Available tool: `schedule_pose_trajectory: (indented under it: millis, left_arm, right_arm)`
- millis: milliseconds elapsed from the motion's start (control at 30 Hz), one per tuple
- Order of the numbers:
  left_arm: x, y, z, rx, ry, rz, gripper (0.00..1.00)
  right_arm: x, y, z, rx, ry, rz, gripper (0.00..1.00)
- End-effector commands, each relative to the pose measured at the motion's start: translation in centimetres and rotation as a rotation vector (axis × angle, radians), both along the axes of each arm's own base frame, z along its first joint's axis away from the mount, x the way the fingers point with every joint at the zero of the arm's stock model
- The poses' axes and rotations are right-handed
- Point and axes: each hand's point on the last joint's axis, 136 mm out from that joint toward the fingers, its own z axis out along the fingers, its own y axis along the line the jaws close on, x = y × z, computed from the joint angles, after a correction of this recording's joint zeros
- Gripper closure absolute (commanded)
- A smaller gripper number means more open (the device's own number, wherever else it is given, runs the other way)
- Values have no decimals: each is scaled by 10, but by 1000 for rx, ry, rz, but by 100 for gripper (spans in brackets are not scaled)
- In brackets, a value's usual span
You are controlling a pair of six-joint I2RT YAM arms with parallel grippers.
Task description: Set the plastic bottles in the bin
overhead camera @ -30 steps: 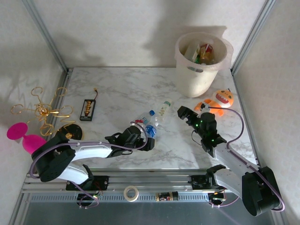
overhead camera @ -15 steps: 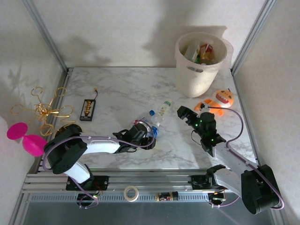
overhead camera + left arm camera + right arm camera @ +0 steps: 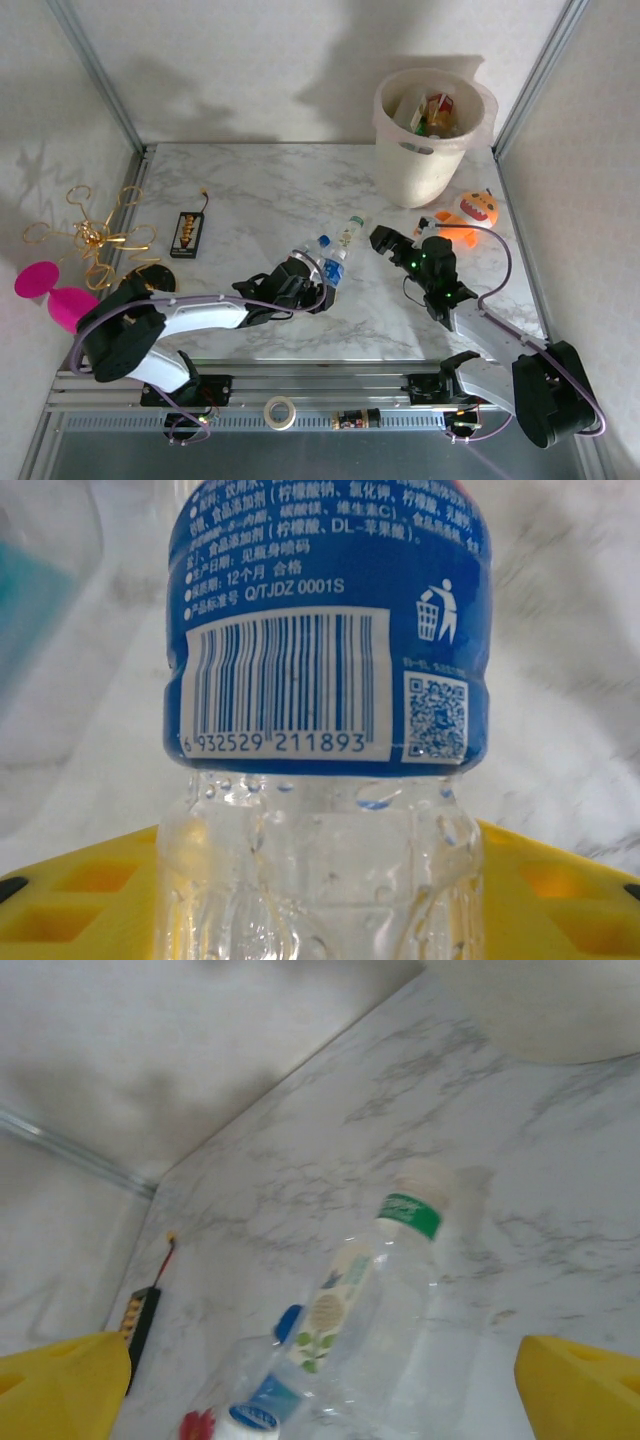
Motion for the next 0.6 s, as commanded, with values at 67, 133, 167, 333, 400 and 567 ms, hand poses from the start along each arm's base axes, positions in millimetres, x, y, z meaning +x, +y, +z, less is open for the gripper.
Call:
schedule_pose_trajectory:
  millis: [67,133,167,333,400,567]
  left_arm:
    - [19,4,55,-149,-187,96,50]
    - [22,7,69,-178,-240,118,50]
    - [25,9,75,-183,-263,128,50]
    - [30,19,93,-162,-348,152,51]
    - [29,23,97,-158,-368,157,51]
    - [29,31,102,-169,-394,181,51]
  right_arm:
    - [-1,48,44,76,-105,156,1]
    - [-5,68,56,112,-121,222,1]
    - [-6,77,60,125,-127,250,1]
    - [-15,121,75,205,-127,402,1]
    - [-18,134,73,220,-116,440,1]
    - [-22,160,63,214,-86,501,1]
